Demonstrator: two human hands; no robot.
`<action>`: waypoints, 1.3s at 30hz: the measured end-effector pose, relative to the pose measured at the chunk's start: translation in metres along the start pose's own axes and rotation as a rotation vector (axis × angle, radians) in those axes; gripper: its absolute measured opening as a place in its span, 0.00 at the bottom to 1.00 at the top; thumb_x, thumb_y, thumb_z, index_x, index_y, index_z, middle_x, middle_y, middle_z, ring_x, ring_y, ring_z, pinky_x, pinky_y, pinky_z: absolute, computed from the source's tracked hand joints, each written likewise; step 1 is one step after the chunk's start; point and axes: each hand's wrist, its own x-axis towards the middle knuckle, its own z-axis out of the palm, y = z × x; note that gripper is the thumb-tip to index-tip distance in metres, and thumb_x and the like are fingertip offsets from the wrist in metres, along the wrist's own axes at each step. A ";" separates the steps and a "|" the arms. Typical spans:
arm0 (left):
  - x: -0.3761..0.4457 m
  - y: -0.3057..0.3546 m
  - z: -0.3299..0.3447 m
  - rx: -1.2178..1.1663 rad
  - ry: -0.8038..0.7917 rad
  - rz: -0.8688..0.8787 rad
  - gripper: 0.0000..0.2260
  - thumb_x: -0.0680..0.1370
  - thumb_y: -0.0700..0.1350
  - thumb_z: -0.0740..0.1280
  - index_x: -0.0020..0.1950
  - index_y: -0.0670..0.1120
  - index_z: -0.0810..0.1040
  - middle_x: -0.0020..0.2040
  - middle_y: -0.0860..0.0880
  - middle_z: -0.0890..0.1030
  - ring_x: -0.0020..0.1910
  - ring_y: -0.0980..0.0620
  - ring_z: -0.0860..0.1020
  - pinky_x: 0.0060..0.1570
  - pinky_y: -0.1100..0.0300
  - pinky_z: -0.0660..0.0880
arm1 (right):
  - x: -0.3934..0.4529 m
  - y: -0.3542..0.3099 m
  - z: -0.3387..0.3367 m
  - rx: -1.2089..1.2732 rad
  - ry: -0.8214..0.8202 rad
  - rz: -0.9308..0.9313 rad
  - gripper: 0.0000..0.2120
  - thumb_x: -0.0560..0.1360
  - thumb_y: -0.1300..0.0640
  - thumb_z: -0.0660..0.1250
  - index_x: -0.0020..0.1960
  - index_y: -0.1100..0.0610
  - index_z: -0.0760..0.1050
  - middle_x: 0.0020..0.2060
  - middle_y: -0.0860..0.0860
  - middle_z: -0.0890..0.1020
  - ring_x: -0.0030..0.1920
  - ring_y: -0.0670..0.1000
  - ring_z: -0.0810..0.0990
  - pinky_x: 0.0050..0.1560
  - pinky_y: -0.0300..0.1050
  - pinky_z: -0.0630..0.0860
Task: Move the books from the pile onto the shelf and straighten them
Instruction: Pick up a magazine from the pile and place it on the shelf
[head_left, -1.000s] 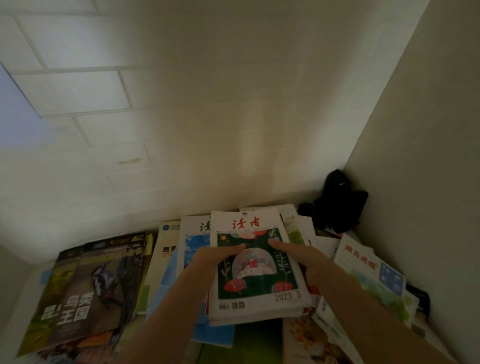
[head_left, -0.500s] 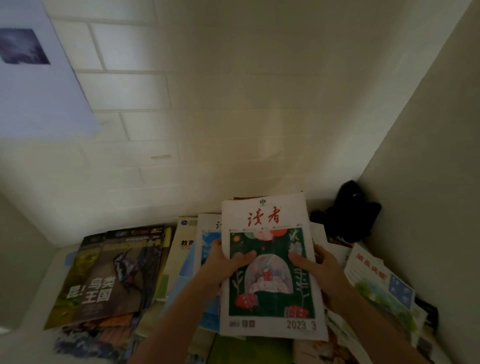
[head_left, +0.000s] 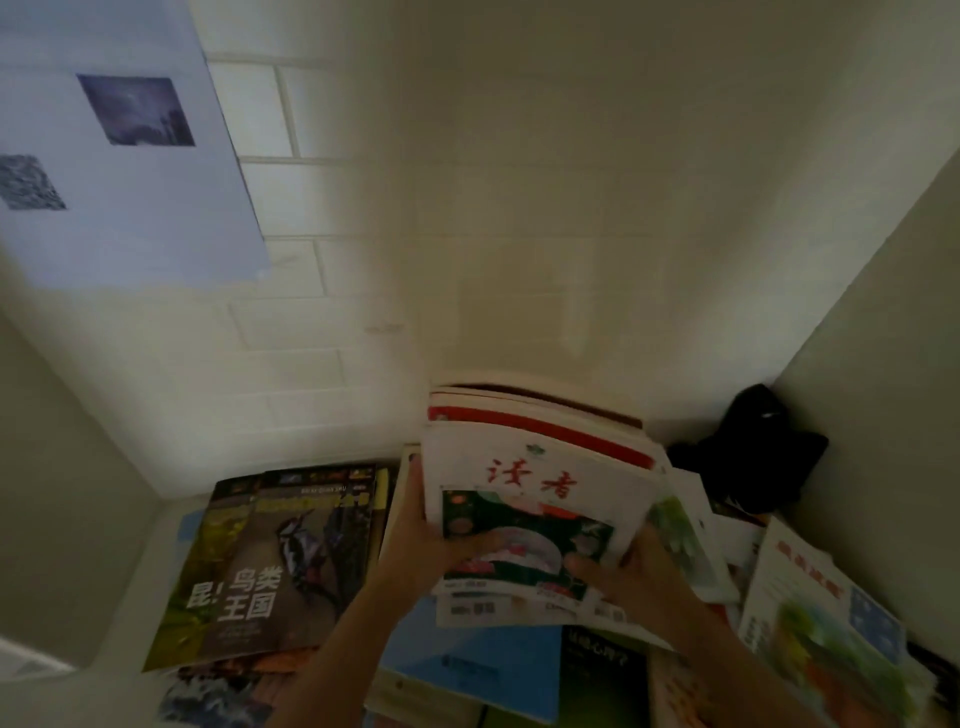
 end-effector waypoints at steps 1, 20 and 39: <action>-0.002 -0.008 0.001 0.000 -0.038 -0.024 0.37 0.61 0.33 0.79 0.66 0.40 0.67 0.58 0.44 0.79 0.56 0.52 0.80 0.48 0.59 0.80 | -0.001 0.008 0.004 -0.010 0.030 0.015 0.28 0.65 0.50 0.76 0.62 0.50 0.71 0.53 0.44 0.81 0.56 0.44 0.80 0.47 0.34 0.79; -0.013 0.029 -0.028 -0.108 0.065 -0.009 0.30 0.62 0.40 0.80 0.62 0.47 0.75 0.51 0.50 0.84 0.50 0.51 0.83 0.44 0.54 0.82 | -0.012 -0.030 0.048 0.060 0.339 -0.123 0.14 0.72 0.59 0.71 0.56 0.53 0.76 0.47 0.46 0.83 0.44 0.38 0.83 0.37 0.32 0.79; -0.310 0.325 -0.252 0.025 0.957 0.505 0.31 0.59 0.49 0.82 0.59 0.48 0.75 0.52 0.46 0.83 0.49 0.46 0.84 0.44 0.45 0.81 | -0.155 -0.368 0.276 0.275 -0.483 -0.710 0.12 0.72 0.53 0.71 0.54 0.50 0.76 0.41 0.41 0.83 0.36 0.36 0.83 0.29 0.29 0.75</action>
